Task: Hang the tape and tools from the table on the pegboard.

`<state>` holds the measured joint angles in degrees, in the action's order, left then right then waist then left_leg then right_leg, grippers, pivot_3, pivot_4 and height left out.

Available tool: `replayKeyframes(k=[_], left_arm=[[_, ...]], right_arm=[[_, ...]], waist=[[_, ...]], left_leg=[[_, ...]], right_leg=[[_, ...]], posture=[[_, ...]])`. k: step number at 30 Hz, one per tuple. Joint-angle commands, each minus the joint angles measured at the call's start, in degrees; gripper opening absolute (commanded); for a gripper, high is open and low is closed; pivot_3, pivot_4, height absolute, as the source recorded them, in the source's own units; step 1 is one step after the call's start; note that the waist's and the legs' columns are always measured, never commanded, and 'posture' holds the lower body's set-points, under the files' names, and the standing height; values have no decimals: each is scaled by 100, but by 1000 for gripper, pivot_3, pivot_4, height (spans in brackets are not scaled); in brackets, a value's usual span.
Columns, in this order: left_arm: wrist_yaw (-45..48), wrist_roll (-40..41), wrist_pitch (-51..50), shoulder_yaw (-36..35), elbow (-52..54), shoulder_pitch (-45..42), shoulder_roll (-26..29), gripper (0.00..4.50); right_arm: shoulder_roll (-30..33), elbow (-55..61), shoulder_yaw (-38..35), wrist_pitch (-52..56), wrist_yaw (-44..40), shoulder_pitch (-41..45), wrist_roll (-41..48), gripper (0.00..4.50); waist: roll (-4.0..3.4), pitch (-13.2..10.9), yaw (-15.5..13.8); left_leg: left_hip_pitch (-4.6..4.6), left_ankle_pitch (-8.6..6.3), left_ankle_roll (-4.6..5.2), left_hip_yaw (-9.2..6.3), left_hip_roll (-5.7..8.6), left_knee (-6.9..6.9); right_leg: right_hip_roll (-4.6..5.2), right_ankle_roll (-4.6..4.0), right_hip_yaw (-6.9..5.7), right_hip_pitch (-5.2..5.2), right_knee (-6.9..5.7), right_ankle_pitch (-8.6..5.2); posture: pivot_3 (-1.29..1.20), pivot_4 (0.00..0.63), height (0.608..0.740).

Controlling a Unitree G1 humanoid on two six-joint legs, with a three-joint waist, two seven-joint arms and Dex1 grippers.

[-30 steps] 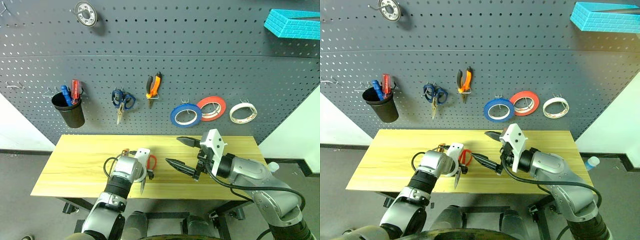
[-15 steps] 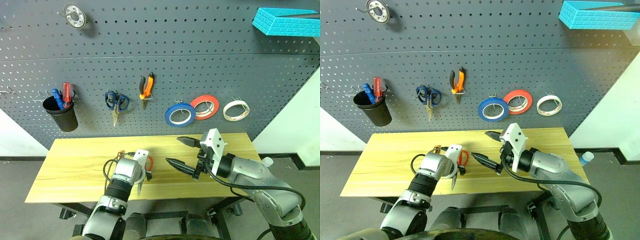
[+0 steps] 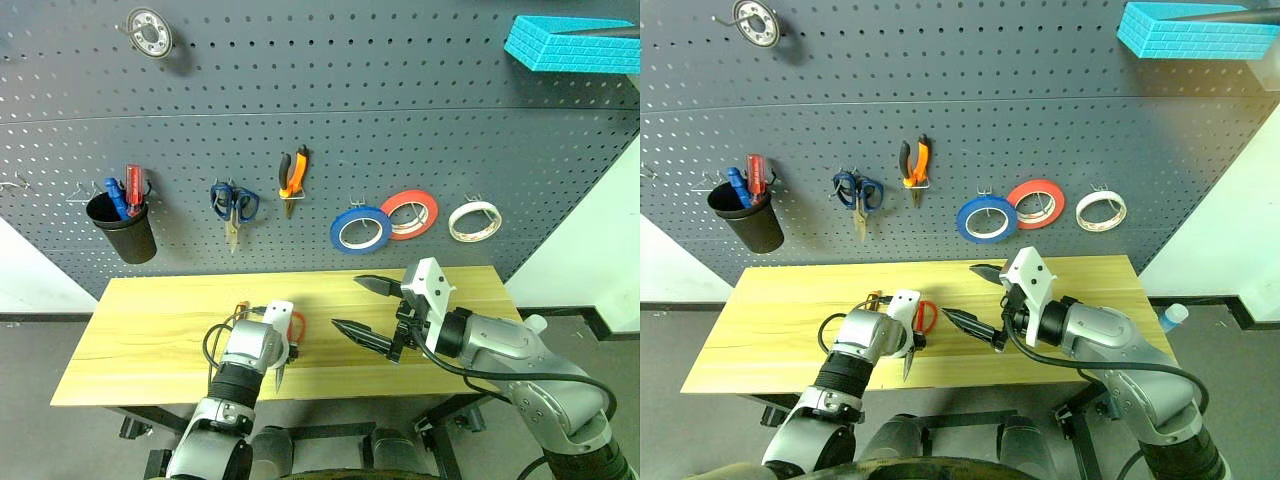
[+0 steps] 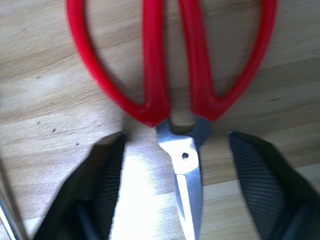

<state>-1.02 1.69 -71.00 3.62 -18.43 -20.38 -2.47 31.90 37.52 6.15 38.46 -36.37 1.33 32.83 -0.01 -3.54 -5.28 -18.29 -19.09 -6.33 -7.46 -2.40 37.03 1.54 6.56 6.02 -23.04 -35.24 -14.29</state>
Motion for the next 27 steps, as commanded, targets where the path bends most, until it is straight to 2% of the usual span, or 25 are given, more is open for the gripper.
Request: replayKeyframes(k=[1,4,19,27], left_arm=[[38,29,-123,-11,-196,146,-65,1888],[33,36,-113,-23,-201,144,-68,960],[194,-13,102,216,31,203,86,938],[301,-268,1126,714,993,642,568,938]], right_arm=[[26,187,-110,-45,-18,128,88,4500],[16,141,-88,-55,-25,174,78,4500],[8,-57,-55,-135,-182,321,36,4500],[19,-151,-95,-174,-265,372,11,4500]], waist=[[-1,1,-8],[-2,1,-4],[-15,12,-17],[-11,9,-20]], left_leg=[[0,0,0,0,1,0],[0,0,0,0,1,0],[0,0,0,0,2,0],[-6,0,0,-1,1,0]], right_leg=[[0,0,0,0,0,0],[1,0,0,1,0,0],[2,-1,0,1,1,1],[1,-6,0,-5,1,4]], posture=[[234,27,740],[238,24,740],[256,4,740],[258,0,740]])
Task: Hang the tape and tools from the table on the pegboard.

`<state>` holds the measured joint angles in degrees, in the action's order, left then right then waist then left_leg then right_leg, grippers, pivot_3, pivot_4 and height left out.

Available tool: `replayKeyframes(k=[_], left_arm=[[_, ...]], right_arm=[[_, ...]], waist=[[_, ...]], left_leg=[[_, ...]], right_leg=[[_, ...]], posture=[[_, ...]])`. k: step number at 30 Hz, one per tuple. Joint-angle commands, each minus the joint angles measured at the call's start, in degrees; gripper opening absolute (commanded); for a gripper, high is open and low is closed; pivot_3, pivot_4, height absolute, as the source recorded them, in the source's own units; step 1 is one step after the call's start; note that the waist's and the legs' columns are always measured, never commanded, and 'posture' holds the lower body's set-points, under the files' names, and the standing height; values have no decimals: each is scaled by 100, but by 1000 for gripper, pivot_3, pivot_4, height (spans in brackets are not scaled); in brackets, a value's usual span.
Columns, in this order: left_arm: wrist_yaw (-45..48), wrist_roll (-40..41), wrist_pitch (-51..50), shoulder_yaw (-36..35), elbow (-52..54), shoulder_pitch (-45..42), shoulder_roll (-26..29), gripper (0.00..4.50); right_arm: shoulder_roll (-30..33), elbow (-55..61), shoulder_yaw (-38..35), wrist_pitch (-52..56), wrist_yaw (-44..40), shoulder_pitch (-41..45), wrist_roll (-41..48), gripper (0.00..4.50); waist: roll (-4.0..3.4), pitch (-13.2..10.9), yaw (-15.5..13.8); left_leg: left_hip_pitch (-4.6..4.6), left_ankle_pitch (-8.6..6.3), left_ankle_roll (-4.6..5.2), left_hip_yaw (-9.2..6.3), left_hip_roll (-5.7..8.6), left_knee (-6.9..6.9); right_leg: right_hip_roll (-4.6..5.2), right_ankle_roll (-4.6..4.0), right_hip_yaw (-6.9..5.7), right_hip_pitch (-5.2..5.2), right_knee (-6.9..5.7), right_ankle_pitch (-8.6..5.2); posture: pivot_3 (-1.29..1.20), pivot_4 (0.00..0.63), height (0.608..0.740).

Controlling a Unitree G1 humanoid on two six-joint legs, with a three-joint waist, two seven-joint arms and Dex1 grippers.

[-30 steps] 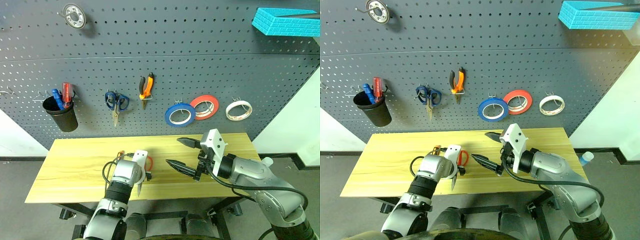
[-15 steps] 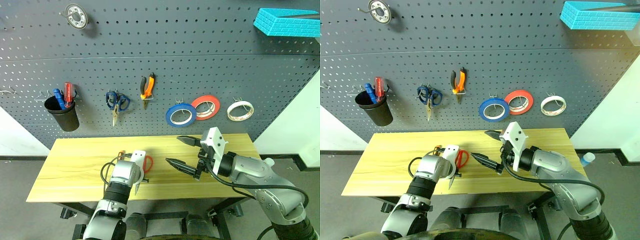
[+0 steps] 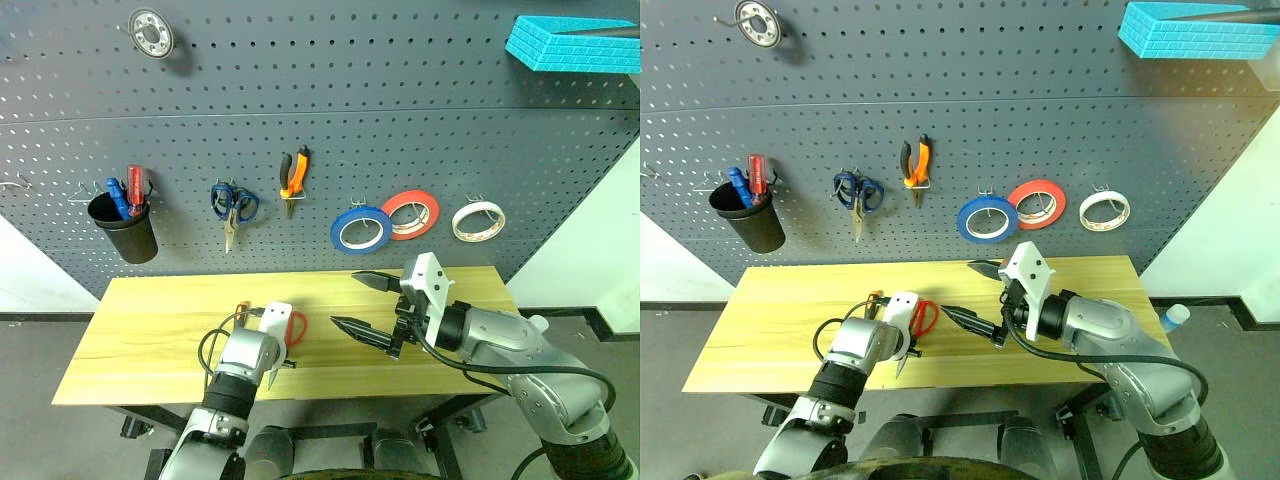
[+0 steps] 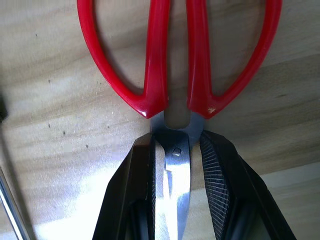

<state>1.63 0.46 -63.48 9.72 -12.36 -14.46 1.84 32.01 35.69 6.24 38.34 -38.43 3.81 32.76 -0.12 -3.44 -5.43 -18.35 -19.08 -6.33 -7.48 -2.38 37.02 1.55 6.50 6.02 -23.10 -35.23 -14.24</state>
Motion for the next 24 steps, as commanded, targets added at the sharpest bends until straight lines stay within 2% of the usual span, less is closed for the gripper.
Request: replayKeyframes(k=[1,13,24], left_arm=[[33,-170,486,131,414,87,180,938],[135,-470,1367,517,721,239,357,938],[235,-718,3859,554,1174,582,632,938]], right_arm=[[10,3,-107,-175,-76,133,9,4500],[5,-289,-88,-380,-241,247,-88,4500],[-450,-394,-270,-1438,-319,44,-140,4500]], waist=[[0,0,-8],[1,0,-27],[1,0,-89]], left_leg=[[0,0,0,0,0,0],[-3,0,0,0,0,-1],[-3,0,0,0,0,-1]], right_leg=[[0,0,0,0,0,0],[0,2,0,-1,2,-1],[1,2,0,0,1,-1]], posture=[[261,0,740],[271,0,740],[277,0,740]])
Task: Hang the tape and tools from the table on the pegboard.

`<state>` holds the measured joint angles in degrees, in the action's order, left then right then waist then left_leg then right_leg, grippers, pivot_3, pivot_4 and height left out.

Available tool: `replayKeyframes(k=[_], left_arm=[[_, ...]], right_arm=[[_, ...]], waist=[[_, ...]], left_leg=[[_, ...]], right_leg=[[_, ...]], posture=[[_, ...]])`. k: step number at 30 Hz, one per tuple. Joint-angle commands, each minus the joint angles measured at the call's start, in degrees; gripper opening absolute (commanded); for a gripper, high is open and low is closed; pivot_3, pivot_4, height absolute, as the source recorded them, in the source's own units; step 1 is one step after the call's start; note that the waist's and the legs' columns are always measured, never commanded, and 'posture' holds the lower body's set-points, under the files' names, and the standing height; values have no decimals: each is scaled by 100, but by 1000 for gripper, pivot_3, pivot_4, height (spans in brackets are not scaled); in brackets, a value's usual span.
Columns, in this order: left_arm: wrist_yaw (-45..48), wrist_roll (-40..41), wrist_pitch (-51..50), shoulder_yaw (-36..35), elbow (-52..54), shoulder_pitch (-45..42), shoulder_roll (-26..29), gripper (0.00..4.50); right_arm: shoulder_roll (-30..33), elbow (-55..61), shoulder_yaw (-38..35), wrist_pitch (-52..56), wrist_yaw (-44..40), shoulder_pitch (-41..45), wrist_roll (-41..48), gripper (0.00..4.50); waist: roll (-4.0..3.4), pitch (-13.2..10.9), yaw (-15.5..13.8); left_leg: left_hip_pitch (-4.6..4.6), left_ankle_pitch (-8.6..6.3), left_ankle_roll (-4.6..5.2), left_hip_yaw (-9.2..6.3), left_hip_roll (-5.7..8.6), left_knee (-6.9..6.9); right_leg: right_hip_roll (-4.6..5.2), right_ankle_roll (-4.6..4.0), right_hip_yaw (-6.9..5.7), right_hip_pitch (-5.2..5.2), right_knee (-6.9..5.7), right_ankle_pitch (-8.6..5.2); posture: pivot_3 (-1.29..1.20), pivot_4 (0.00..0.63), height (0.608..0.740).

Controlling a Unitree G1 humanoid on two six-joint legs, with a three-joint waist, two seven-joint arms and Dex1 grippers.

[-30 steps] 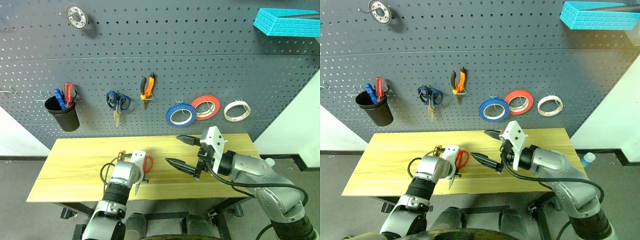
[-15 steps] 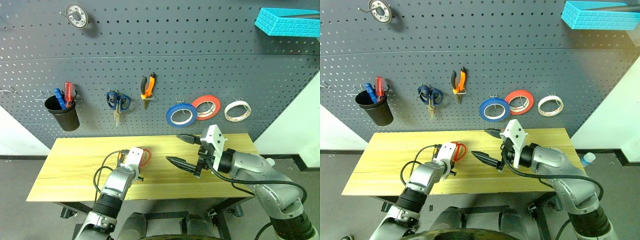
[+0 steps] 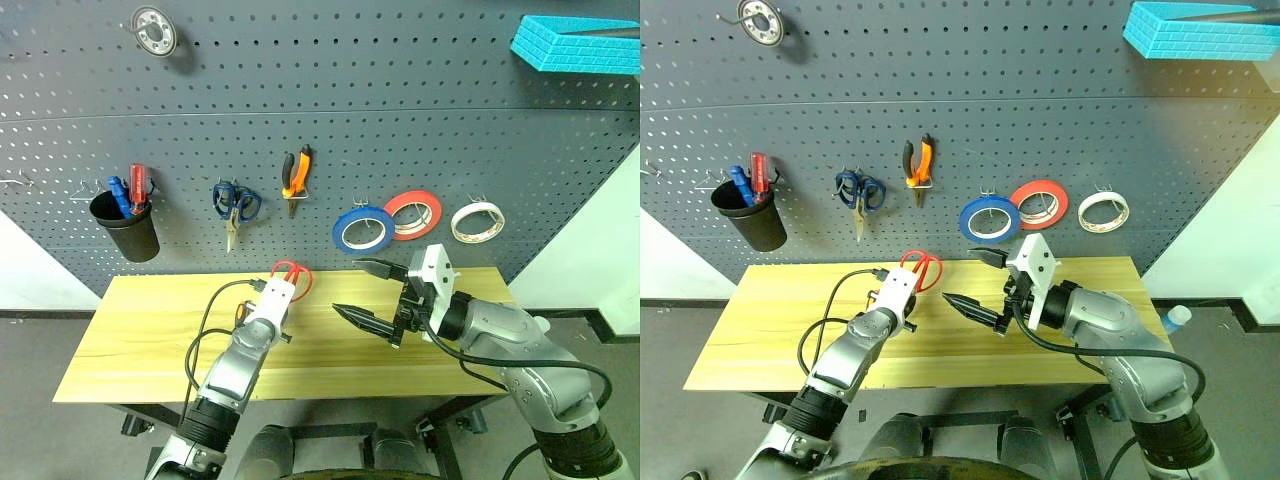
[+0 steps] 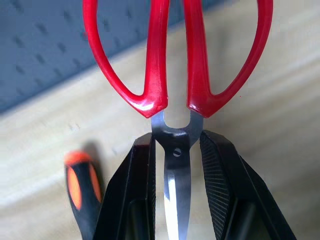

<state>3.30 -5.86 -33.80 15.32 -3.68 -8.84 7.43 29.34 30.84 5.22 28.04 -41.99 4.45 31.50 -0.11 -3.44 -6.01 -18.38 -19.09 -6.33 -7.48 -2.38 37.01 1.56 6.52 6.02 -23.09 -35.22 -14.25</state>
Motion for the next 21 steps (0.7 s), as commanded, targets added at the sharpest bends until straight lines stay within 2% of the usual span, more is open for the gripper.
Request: replayKeyframes(k=[1,10,13,21], left_arm=[[86,-90,1060,-13,339,48,94,938],[305,-85,2633,-110,545,278,214,938],[286,-99,2802,-173,739,374,219,938],[-368,-855,3511,-429,1435,935,478,938]], right_arm=[[-281,76,-187,-568,64,-42,-32,4500],[-831,-112,-248,-1419,185,-258,-150,4500],[-850,-223,-240,-1518,163,-265,-213,4500],[-745,-589,-200,-1676,8,-183,-362,4500]], waist=[[0,0,-45],[-2,2,-118],[-2,2,-117],[-5,4,-120]], left_leg=[[1,0,0,0,0,0],[1,0,0,0,0,0],[3,0,0,0,-1,-1],[4,0,0,1,-1,-2]], right_leg=[[-1,0,0,0,0,0],[0,0,1,1,-1,0],[-1,0,1,0,-4,0],[-1,-1,3,1,-5,0]], posture=[[280,0,740],[297,0,740],[301,0,740],[324,0,740]])
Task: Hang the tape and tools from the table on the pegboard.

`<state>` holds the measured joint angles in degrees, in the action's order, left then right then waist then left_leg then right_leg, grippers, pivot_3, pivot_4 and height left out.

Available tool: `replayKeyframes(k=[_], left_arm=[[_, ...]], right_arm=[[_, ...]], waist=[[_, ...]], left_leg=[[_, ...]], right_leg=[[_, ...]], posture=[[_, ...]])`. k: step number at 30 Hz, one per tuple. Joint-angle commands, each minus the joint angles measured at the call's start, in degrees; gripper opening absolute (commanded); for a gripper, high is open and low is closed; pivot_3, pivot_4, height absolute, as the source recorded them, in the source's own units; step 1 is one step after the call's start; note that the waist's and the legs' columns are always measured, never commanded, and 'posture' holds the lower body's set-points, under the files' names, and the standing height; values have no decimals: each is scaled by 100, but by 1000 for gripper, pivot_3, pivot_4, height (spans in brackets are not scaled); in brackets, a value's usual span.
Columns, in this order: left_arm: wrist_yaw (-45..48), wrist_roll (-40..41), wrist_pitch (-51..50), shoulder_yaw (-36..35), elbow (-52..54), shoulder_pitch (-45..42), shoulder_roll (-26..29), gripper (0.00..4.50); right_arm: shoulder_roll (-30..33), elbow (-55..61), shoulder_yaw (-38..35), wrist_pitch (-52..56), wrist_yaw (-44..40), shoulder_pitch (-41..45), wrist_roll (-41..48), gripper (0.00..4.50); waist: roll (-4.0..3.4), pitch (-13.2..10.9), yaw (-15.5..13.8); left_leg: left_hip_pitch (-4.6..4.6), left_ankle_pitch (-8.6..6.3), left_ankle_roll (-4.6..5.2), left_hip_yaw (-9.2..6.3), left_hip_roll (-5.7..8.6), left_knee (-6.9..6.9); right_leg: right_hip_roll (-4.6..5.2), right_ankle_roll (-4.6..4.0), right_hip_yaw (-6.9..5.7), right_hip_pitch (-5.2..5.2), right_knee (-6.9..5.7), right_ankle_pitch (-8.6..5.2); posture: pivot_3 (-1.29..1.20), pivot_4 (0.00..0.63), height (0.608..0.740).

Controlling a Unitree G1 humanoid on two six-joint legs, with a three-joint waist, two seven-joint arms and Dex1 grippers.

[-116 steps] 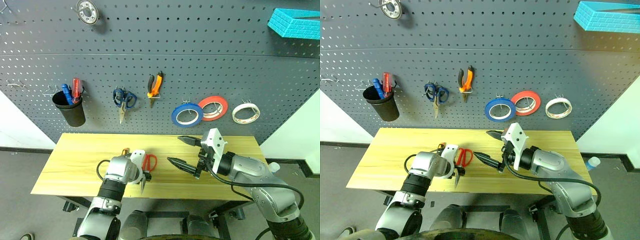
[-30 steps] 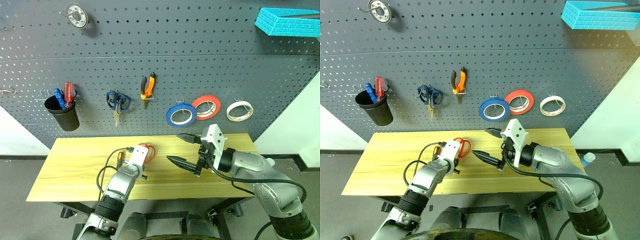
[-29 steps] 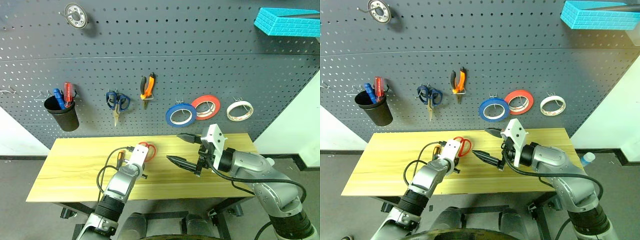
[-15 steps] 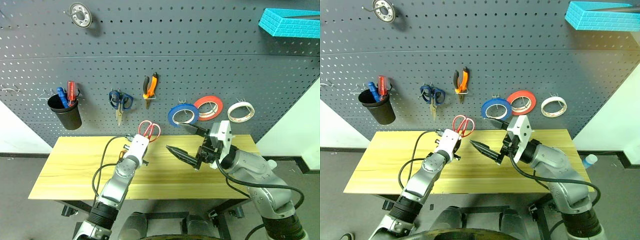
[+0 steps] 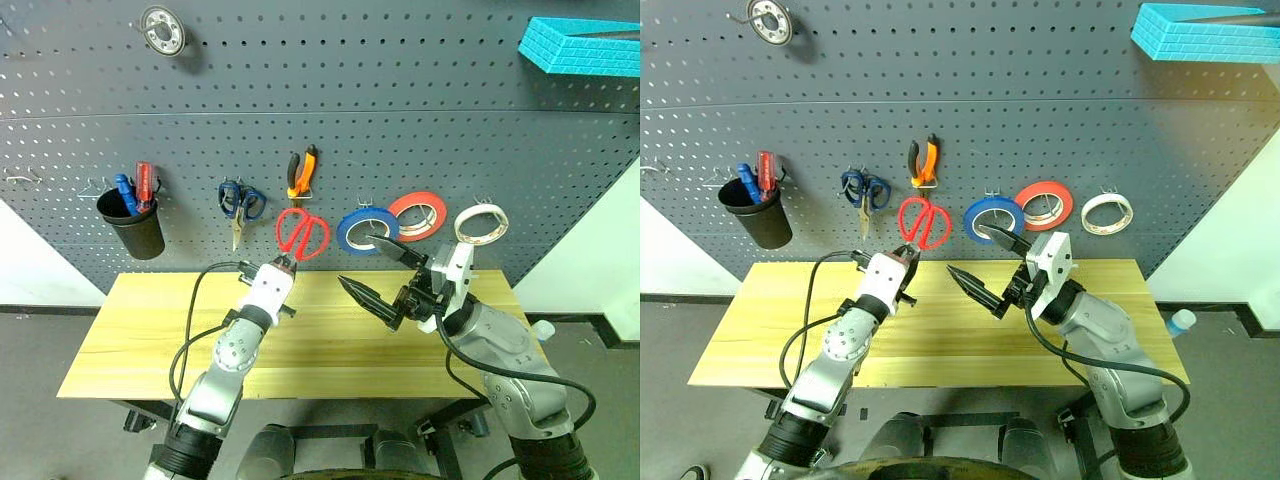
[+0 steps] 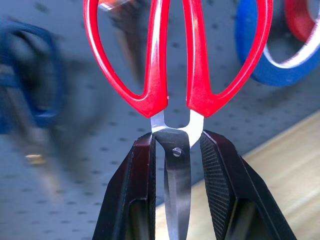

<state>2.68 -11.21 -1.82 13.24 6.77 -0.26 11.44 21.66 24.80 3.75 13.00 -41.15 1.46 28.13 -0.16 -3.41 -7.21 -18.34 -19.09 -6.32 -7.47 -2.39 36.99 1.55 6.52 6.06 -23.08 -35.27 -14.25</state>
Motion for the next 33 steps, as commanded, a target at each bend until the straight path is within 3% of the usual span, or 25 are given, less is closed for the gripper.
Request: replayKeyframes(k=[1,9,16,33], left_arm=[[-395,-391,361,-281,427,128,84,938],[-1157,-817,617,-772,431,265,-25,938],[-1188,-789,547,-841,192,141,-159,938],[-1222,-799,687,-752,-755,-391,-355,938]], right_arm=[[21,-17,-51,-184,-92,131,-32,4500],[-151,-251,-138,-415,-239,266,126,4500],[-99,-411,-81,-457,-351,374,56,4500],[-93,-415,-37,-491,-351,326,-81,4500]], waist=[[0,0,-5],[-1,1,-149],[-1,4,-297],[0,6,-299]], left_leg=[[0,0,0,0,0,0],[2,0,0,0,0,0],[0,0,0,0,1,2],[1,0,0,0,1,2]], right_leg=[[0,0,0,0,0,0],[0,0,0,0,-3,0],[0,0,-1,0,-3,0],[-1,0,-1,0,-4,1]], posture=[[325,0,740],[348,0,740],[355,0,740],[346,0,740]])
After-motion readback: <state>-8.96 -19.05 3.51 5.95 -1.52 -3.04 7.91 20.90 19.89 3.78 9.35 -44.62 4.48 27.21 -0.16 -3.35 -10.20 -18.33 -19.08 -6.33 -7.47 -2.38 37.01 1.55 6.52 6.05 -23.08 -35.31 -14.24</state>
